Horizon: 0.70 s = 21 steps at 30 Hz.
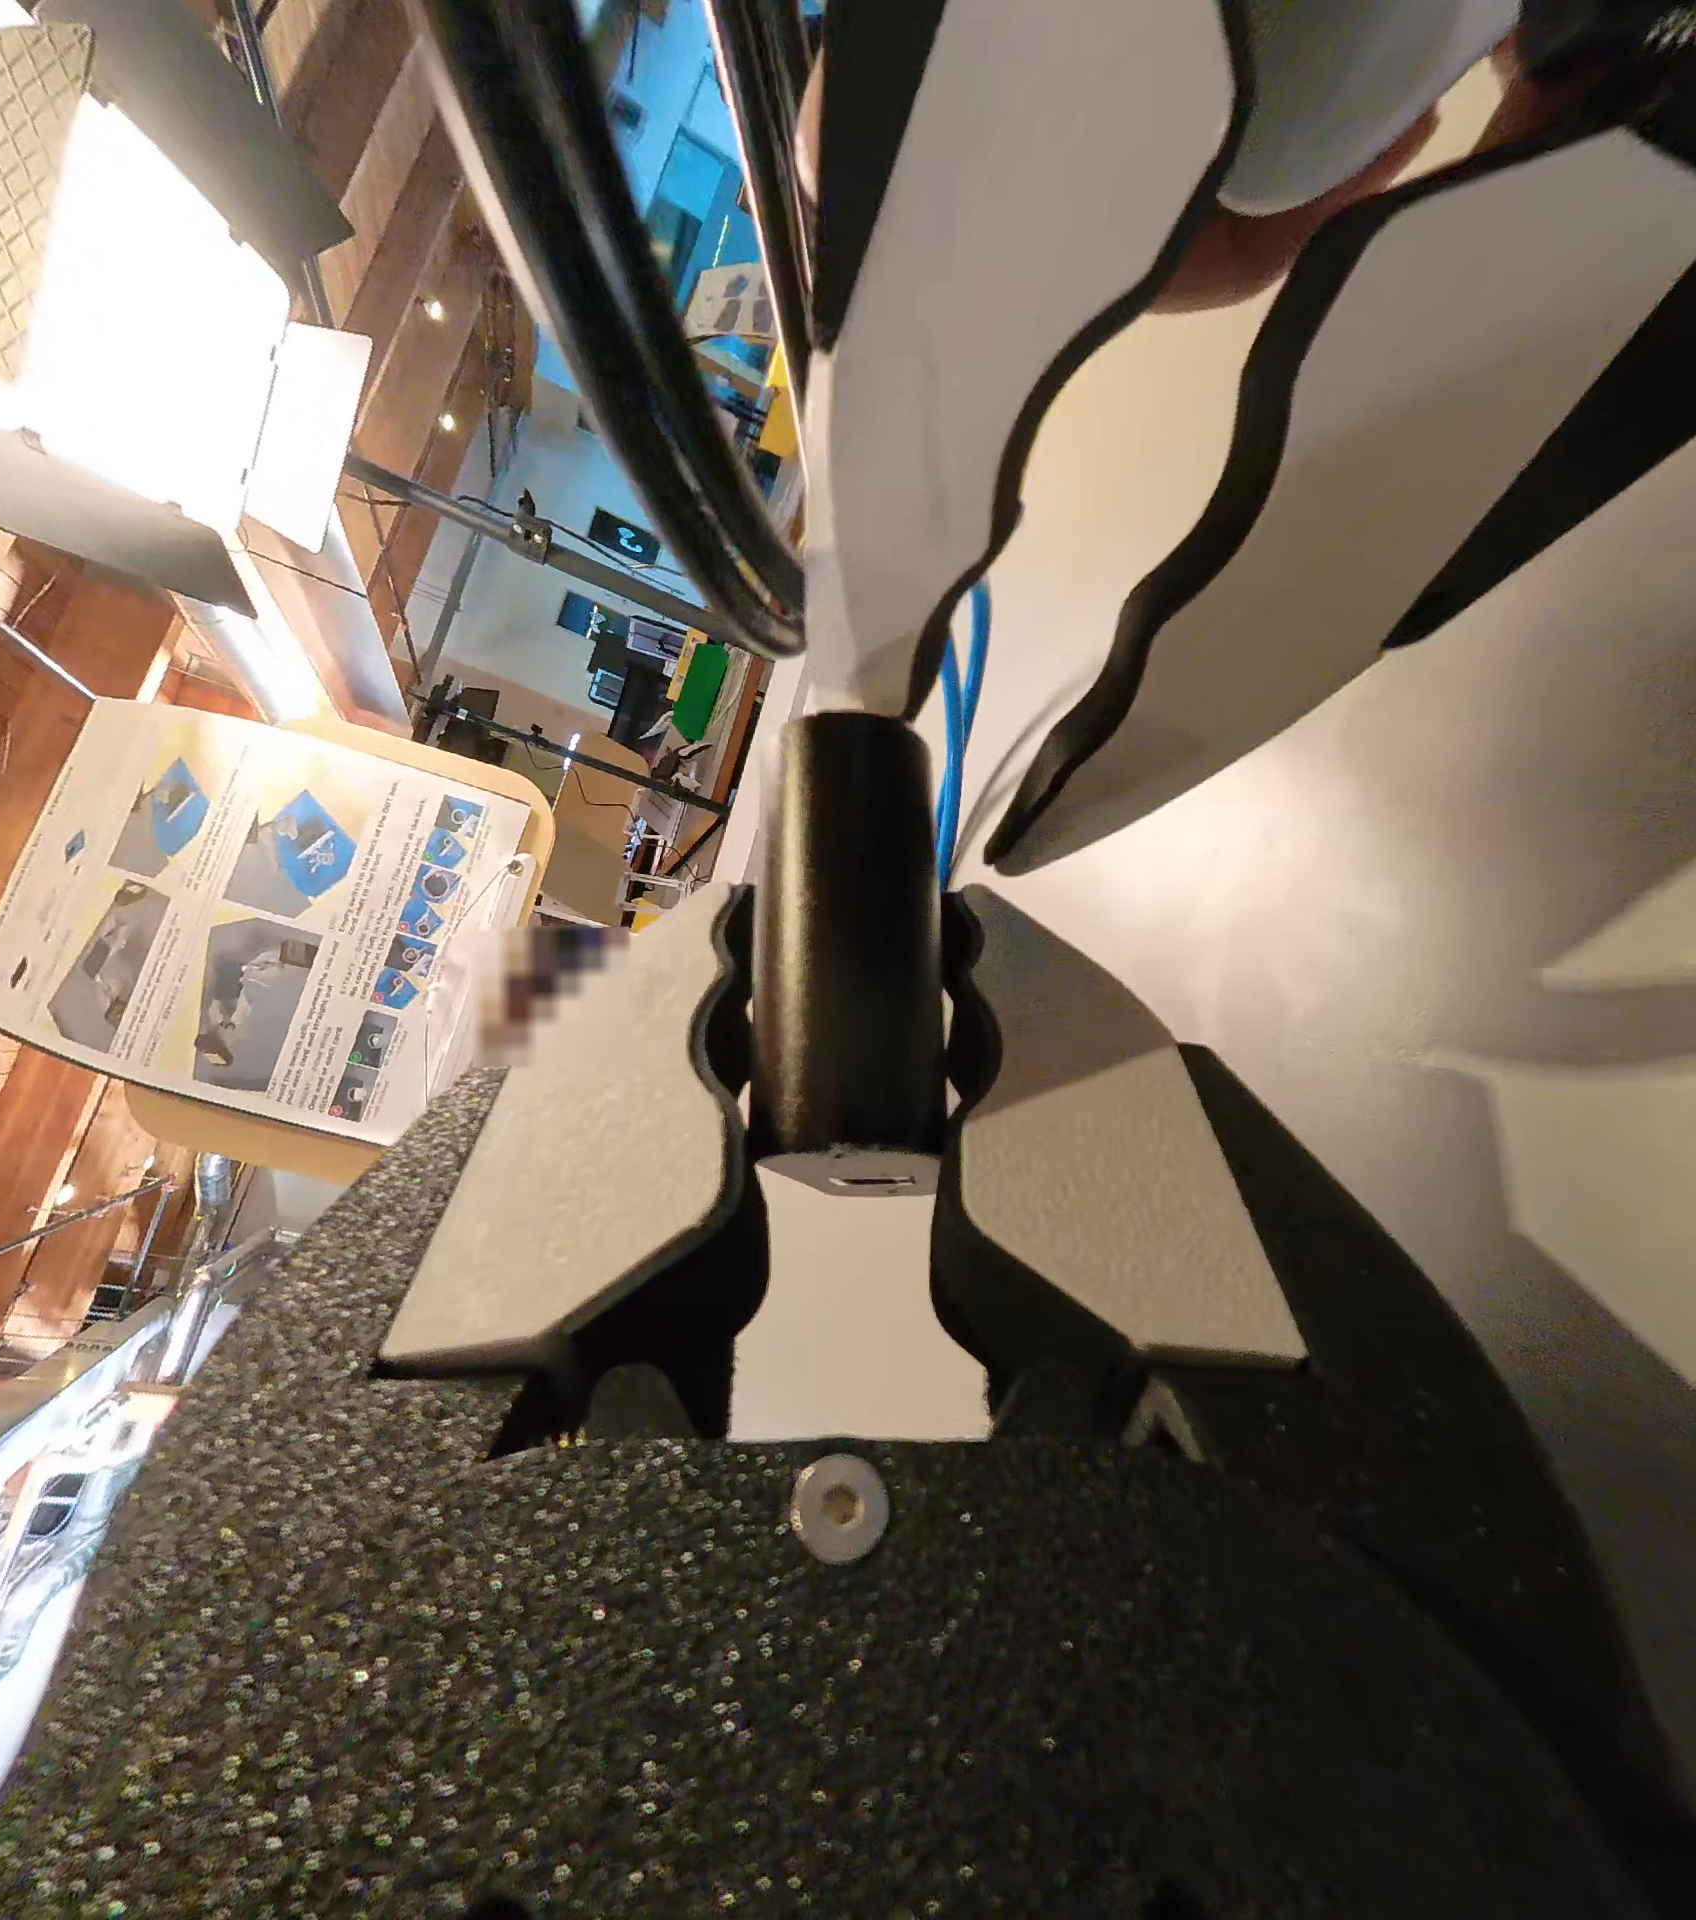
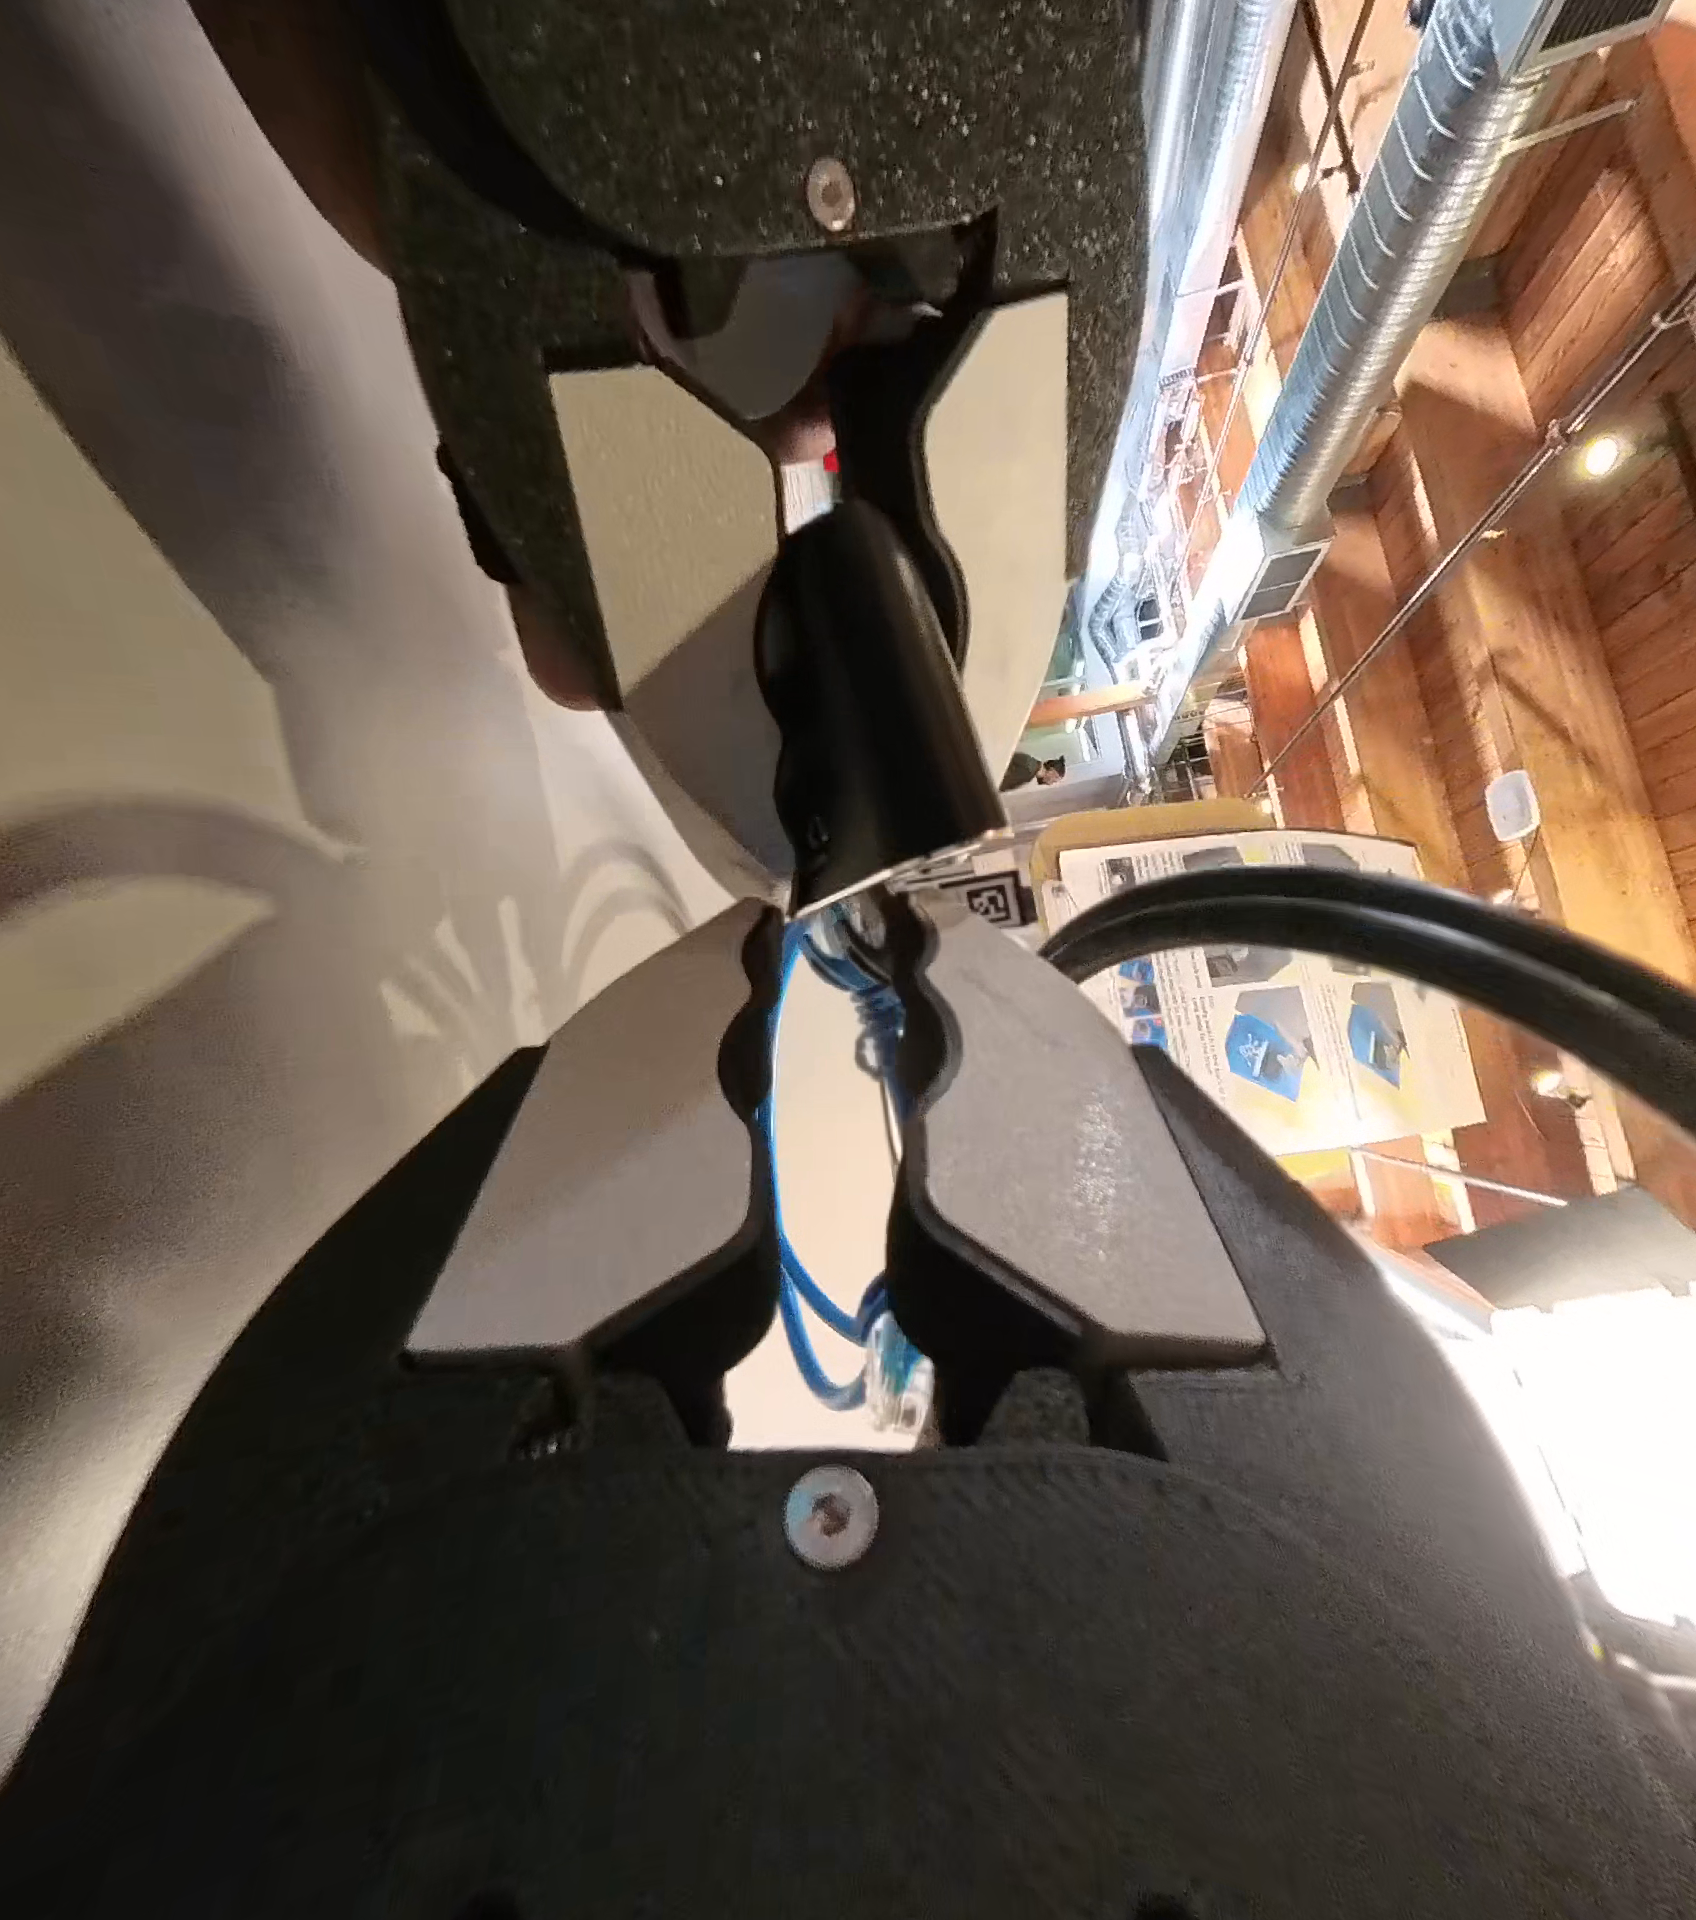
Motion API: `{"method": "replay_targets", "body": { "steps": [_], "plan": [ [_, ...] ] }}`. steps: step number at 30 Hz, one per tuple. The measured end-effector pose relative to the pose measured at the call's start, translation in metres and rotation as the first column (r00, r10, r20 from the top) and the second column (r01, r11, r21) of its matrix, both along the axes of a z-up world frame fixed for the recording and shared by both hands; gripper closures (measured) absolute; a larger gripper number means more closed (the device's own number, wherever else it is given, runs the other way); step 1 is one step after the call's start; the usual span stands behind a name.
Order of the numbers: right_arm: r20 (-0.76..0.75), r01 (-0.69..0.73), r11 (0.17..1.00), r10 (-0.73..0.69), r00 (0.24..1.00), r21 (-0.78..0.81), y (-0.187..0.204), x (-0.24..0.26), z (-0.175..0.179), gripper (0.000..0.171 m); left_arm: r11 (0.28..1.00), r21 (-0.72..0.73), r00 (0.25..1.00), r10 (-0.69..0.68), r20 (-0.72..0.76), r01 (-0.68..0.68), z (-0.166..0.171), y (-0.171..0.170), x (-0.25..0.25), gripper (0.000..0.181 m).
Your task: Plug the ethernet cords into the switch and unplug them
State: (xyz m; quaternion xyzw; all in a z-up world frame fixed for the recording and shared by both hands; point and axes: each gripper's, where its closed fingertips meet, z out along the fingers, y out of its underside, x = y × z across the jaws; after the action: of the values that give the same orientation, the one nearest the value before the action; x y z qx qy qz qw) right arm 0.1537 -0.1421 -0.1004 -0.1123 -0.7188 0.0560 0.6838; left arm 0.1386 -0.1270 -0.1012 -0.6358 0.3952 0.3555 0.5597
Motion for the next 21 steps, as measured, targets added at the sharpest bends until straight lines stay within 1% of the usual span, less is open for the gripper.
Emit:
{"method": "replay_targets", "body": {
  "steps": [1, 7, 12, 17, 21],
  "plan": [
    [-0.003, 0.007, 1.0, -0.007, 1.0, -0.011, 0.001, -0.001, 0.001, 0.15, 1.0, -0.002, 1.0, -0.004, 0.005, 0.004, 0.0, 0.0, 0.0, 0.146],
    [0.002, 0.038, 0.995, -0.038, 0.999, -0.088, 0.007, -0.004, 0.007, 0.15, 1.0, 0.001, 1.0, -0.016, 0.0, 0.016, 0.0, -0.001, 0.003, 0.146],
    [0.062, 0.044, 0.995, -0.038, 0.997, -0.09, 0.01, -0.005, 0.001, 0.147, 0.999, -0.01, 0.999, -0.043, -0.03, 0.043, -0.003, -0.003, 0.008, 0.147],
    [0.116, 0.019, 0.996, -0.009, 0.993, -0.082, 0.009, -0.002, -0.005, 0.152, 0.997, -0.025, 0.996, -0.073, -0.048, 0.072, -0.006, -0.004, 0.014, 0.148],
    [0.119, 0.017, 0.997, -0.008, 0.993, -0.076, 0.008, -0.003, -0.006, 0.153, 0.996, -0.026, 0.995, -0.082, -0.056, 0.081, -0.007, -0.005, 0.015, 0.148]
  ]
}}
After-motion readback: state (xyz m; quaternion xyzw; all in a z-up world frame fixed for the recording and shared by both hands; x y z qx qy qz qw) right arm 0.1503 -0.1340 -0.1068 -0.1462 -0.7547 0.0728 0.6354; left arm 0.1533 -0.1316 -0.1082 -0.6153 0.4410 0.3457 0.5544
